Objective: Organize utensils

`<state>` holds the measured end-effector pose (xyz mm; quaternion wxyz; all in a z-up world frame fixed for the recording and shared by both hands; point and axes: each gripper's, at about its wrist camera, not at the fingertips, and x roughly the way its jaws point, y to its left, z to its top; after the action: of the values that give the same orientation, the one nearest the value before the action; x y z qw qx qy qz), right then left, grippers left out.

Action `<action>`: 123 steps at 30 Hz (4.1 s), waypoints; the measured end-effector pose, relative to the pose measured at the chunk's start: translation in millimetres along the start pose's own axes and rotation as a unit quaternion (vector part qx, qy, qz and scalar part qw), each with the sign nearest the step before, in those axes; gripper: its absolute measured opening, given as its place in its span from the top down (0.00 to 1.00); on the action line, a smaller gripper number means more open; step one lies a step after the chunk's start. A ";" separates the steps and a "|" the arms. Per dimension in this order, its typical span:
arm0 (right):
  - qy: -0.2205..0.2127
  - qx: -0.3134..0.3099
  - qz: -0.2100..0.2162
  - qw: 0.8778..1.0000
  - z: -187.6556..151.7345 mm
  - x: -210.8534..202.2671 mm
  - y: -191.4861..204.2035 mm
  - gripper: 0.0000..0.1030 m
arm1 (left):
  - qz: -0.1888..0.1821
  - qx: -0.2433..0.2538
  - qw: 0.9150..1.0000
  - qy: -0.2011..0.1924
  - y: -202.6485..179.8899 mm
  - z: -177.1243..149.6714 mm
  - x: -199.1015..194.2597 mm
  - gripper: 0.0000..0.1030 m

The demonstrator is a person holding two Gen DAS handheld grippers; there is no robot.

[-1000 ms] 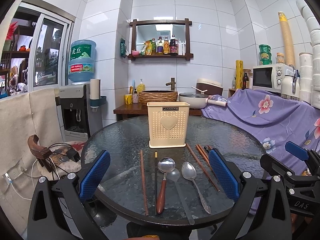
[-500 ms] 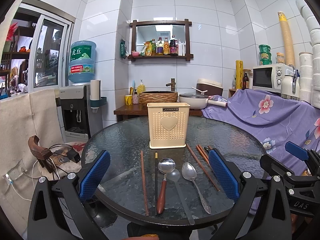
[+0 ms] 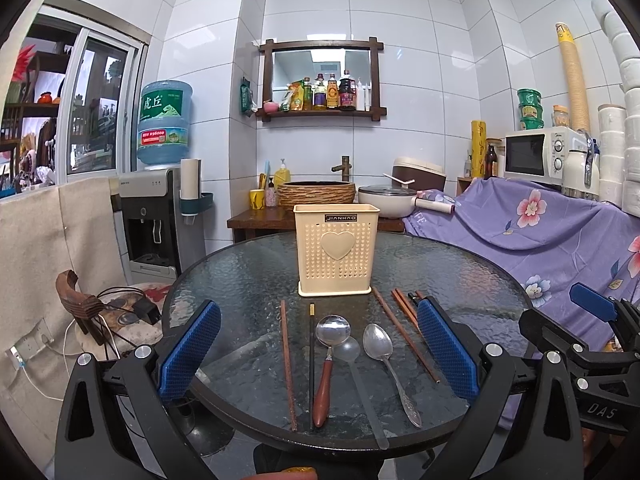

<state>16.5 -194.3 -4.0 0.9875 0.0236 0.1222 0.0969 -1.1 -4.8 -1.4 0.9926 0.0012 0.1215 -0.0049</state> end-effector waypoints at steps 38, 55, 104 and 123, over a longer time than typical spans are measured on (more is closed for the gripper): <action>0.042 0.005 -0.025 0.999 -10.5 28.9 -17.9 0.06 | 0.025 0.023 0.995 0.094 16.0 -3.8 44.4 0.06; 0.264 -0.013 -0.030 0.964 -7.1 201.1 -59.5 0.07 | -0.026 0.013 0.963 0.268 69.5 -14.4 188.7 0.41; 0.366 -0.043 -0.010 0.930 -1.4 328.5 -61.6 0.93 | 0.003 0.033 0.929 0.368 44.1 -14.3 299.5 0.92; 0.285 -0.013 0.034 0.958 27.4 295.9 -63.3 0.93 | -0.015 -0.016 0.941 0.337 57.7 6.8 288.5 0.93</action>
<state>316.5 -198.6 -52.0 0.9080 -0.0140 0.3964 0.1351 281.0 50.2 -64.3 0.8932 -0.0151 0.4491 -0.0173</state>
